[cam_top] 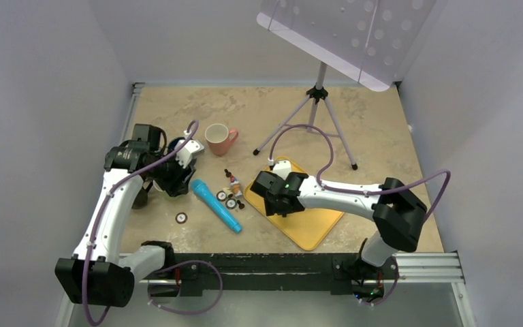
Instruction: Turn the mug right side up
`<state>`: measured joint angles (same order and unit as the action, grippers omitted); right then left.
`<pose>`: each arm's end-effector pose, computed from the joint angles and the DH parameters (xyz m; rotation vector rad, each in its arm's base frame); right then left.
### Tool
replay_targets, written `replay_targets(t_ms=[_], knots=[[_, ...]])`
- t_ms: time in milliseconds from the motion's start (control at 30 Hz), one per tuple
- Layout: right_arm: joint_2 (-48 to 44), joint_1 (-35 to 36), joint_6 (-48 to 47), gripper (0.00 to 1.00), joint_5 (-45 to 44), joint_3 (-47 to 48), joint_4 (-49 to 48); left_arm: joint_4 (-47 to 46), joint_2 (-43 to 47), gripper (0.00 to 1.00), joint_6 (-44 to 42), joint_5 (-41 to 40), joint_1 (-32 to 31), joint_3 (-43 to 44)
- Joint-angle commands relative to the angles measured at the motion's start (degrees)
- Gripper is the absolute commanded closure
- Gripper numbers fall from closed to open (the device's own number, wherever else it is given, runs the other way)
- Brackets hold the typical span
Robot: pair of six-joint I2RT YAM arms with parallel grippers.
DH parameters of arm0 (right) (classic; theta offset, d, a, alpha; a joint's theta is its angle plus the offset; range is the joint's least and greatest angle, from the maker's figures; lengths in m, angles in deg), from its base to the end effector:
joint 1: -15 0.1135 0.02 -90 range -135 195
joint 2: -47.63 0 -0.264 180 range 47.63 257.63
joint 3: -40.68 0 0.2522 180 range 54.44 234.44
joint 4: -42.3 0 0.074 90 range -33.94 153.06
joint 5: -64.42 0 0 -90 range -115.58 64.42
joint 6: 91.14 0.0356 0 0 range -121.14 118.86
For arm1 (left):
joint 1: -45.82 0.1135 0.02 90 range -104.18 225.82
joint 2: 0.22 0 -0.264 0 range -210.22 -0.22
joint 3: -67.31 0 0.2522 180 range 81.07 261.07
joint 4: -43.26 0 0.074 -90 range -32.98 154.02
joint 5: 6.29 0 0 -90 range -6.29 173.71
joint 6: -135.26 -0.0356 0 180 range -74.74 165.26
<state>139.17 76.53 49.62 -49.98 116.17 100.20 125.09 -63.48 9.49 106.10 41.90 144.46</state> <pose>0.1554 0.2557 0.2054 -0.1673 2.6313 -0.0089 0.1848 -0.0263 0.3107 0.9940 2.4534 -0.3620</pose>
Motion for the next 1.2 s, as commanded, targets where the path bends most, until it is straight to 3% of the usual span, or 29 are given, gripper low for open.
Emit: replay_targets(t_ms=[0,100,233,267,333,367,600,833,1000,1167], knots=[[1.8,-0.3,3.7,0.39,-4.5,1.5,-1.1,0.3,2.0,0.47,-0.9,1.8,0.3,-0.4],[5.5,-0.6,6.0,0.47,-8.4,2.7,1.1,0.4,2.1,0.47,-0.2,1.4,0.3,-0.3],[10.1,-0.6,6.9,0.65,-11.8,4.2,2.4,1.3,2.3,0.47,0.1,2.2,0.2,-0.3],[10.6,-0.6,7.5,0.71,-12.7,4.5,2.8,1.6,2.4,0.47,0.2,2.5,0.2,-0.1],[10.4,-0.6,8.6,0.95,-14.3,5.2,3.8,2.1,2.9,0.47,0.3,2.9,0.2,0.3],[9.9,-0.6,8.9,1.00,-15.0,5.5,3.9,2.3,3.1,0.47,0.3,3.1,0.2,0.4],[-1.4,-0.3,1.2,1.00,-16.9,5.7,-1.3,4.0,3.4,0.47,0.9,6.5,0.0,2.8],[-19.9,-0.3,-10.7,1.00,-6.5,-1.1,-23.7,4.5,1.2,0.46,8.3,20.0,-1.5,10.7],[-29.7,-0.3,-16.8,1.00,-1.8,-2.2,-38.1,-7.2,2.7,0.33,25.1,36.3,-2.2,16.3],[-33.8,-0.3,-20.8,1.00,8.3,-0.4,-50.3,-27.9,3.5,0.28,48.6,42.5,-6.0,17.2]])
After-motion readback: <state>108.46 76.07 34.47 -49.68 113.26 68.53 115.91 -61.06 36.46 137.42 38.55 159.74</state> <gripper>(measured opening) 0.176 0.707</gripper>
